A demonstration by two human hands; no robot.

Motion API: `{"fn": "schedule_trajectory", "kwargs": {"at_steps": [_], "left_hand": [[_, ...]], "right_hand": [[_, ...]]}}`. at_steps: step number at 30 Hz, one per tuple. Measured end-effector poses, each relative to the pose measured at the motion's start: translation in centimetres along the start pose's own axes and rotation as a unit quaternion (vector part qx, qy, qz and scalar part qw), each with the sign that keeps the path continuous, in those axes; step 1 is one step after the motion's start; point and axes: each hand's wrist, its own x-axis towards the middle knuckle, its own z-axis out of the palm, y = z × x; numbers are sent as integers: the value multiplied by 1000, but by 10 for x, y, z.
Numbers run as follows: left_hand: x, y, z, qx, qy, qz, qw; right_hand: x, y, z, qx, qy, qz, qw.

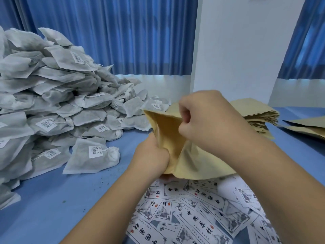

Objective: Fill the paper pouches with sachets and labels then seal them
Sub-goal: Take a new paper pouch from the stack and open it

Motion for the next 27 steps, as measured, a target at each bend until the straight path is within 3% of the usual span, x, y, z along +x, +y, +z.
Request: {"fn": "schedule_trajectory", "kwargs": {"at_steps": [2,4,7,10,12,16,19,23,27], "left_hand": [[-3,4,-4,-210,-38,-32,976],[-5,6,-4,-390,-74,-51,916],[-7,5,0,-498,-85,-34,863],[-7,6,5,-543,-92,-31,834],[-6,3,4,-510,-87,-43,854],[-6,0,-6,-331,-97,-73,936],[-8,-2,-12,-177,-84,-10,980],[-3,-10,-18,-20,-17,98,995],[4,-22,-34,41,-53,142,988]], "right_hand": [[-2,-4,-3,27,47,12,998],[-6,-11,-2,22,72,12,997],[-10,-19,11,-40,25,35,998],[-11,-25,16,-55,-19,43,997],[-10,-23,13,-34,-11,48,998],[-4,-9,4,39,23,92,995],[-2,-5,10,65,15,102,993],[0,-4,25,71,-19,90,993],[3,2,35,111,-41,88,989]]}}
